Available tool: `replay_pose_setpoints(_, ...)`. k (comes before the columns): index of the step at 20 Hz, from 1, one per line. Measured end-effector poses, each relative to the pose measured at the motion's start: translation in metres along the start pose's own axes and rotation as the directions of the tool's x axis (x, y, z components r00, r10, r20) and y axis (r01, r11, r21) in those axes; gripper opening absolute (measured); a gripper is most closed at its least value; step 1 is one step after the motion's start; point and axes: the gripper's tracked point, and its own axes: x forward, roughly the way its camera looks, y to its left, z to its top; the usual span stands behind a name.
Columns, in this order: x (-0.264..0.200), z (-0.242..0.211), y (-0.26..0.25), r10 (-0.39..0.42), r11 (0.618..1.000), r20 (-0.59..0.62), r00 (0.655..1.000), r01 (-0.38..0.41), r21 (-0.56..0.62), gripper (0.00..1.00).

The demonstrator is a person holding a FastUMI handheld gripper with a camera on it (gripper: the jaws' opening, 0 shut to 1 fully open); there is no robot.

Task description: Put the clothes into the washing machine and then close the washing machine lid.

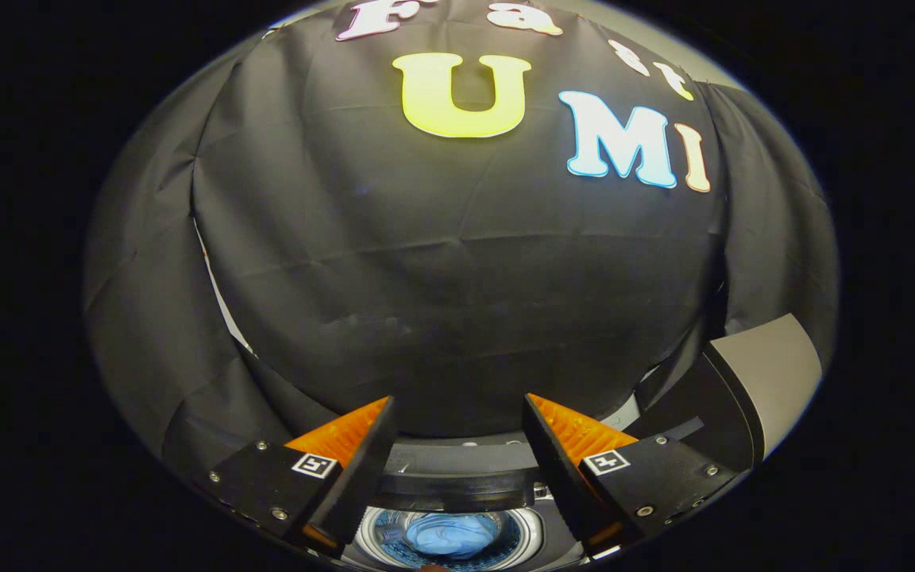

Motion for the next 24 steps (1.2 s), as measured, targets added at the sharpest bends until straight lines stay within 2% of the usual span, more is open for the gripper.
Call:
replay_pose_setpoints(16, -0.038, -0.022, 0.000, 0.035, 0.999, 0.112, 0.993, -0.034, -0.007, 0.97)
replay_pose_setpoints(24, -0.050, -0.035, -0.002, 0.032, 0.999, 0.119, 0.992, -0.031, -0.005, 0.97)
